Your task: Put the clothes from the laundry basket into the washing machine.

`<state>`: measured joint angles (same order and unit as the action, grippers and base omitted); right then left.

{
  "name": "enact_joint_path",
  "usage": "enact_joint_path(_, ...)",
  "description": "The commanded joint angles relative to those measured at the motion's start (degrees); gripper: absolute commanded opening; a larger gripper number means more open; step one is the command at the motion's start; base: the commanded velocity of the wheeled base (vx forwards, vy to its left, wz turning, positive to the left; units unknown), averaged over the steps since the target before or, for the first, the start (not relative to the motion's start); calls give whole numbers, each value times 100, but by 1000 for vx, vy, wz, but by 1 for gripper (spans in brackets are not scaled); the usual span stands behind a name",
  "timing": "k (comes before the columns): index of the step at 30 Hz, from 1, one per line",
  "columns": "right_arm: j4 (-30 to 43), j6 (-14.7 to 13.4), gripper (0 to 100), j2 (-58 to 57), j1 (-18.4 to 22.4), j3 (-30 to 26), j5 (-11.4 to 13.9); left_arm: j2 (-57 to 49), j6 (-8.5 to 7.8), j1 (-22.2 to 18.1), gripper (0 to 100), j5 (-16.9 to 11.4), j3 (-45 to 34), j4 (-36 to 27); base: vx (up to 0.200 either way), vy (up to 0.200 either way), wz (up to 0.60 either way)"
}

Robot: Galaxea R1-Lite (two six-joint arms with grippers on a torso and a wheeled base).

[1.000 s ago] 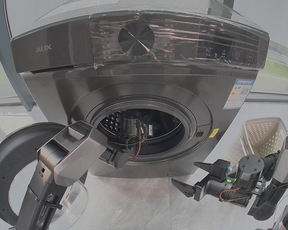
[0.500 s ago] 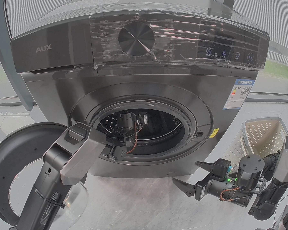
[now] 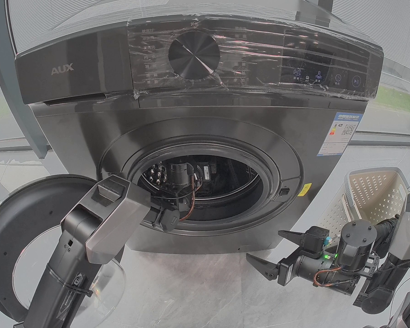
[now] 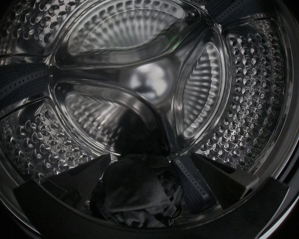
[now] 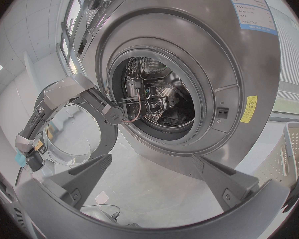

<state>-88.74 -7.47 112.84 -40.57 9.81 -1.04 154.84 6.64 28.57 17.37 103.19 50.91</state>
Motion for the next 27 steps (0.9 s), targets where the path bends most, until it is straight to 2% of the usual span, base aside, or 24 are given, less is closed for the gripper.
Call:
enact_joint_path(1, -3, 0, 100, -7, -4, 3, -2, -235, 4, 69, 100, 3, -414, 24, 0, 0, 0)
enact_joint_path(3, -3, 0, 100, -16, -4, -6, -2, -350, 4, 122, 100, 3, -669, 68, 0, 0, 0)
enact_joint_path(9, -3, 0, 100, -25, 5, -94, -2, -1202, 4, 816, 100, 3, -2383, 587, 0, 0, 0)
enact_joint_path(11, -3, 0, 100, -25, 5, -94, -2, -1308, 4, 922, 100, 3, -2655, 701, 0, 0, 0)
enact_joint_path(12, -3, 0, 100, -42, 5, -102, -2, -1466, -14, 1098, 100, 12, -3130, 886, 0, 0, 0)
enact_joint_path(15, -3, 0, 100, -148, 5, -173, -2, -1756, -40, 1317, 100, 21, -3789, 1141, 0, 0, 0)
enact_joint_path(18, -3, 9, 100, -253, 23, -199, -2, -2064, -40, 1458, 100, 21, -4246, 1343, 0, 0, 0)
enact_joint_path(24, -3, 18, 100, -499, 172, -419, -19, -3531, 65, 1766, 100, 12, -5872, 1932, 0, 0, 0)
enact_joint_path(27, -3, 9, 100, -622, 243, -436, -125, -4278, 109, 1810, 100, 21, -6654, 2116, 0, 0, 0)
